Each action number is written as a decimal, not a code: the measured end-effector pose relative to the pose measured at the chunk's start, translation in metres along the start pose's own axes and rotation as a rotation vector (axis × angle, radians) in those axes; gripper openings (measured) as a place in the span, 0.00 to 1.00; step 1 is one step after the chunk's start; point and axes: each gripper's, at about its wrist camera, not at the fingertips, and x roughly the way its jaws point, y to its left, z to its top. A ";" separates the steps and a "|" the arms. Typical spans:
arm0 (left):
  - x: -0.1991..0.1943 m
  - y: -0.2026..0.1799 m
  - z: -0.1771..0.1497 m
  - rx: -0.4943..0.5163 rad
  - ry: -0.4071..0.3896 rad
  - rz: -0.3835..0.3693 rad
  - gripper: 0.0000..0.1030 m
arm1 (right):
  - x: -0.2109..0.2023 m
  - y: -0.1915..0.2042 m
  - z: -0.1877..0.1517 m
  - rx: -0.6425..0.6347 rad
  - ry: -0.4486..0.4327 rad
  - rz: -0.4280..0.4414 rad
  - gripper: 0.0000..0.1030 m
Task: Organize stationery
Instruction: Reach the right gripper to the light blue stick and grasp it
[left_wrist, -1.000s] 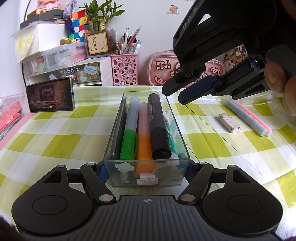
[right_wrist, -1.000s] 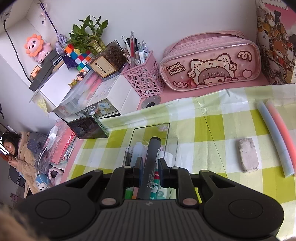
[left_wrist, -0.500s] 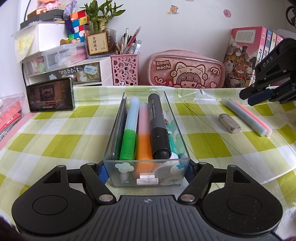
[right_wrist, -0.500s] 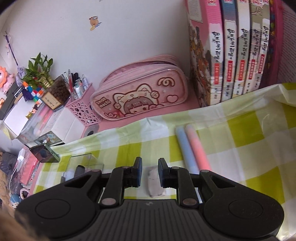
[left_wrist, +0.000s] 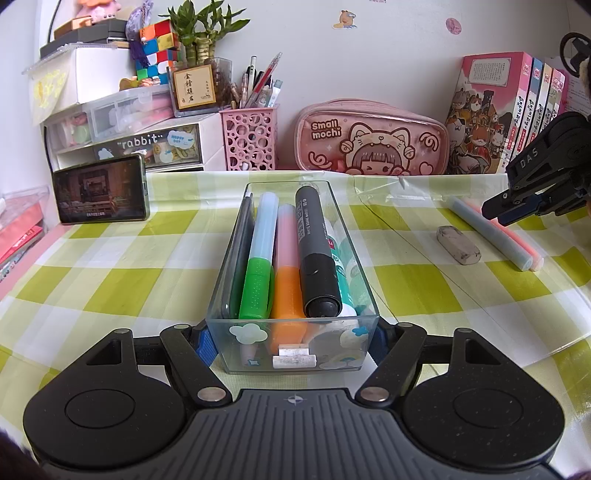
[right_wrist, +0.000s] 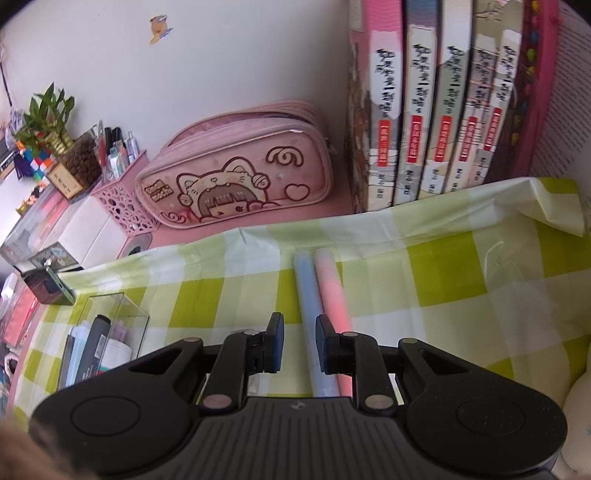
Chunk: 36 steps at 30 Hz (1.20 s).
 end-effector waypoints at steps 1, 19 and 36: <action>0.000 0.000 0.000 0.000 0.000 0.000 0.71 | 0.004 0.003 0.000 -0.015 0.006 -0.026 0.37; 0.000 0.000 0.000 0.000 0.000 0.000 0.71 | 0.021 0.008 -0.003 0.088 0.030 0.037 0.35; 0.000 0.000 0.000 0.000 0.000 0.000 0.71 | 0.000 0.036 -0.011 0.187 0.035 0.220 0.36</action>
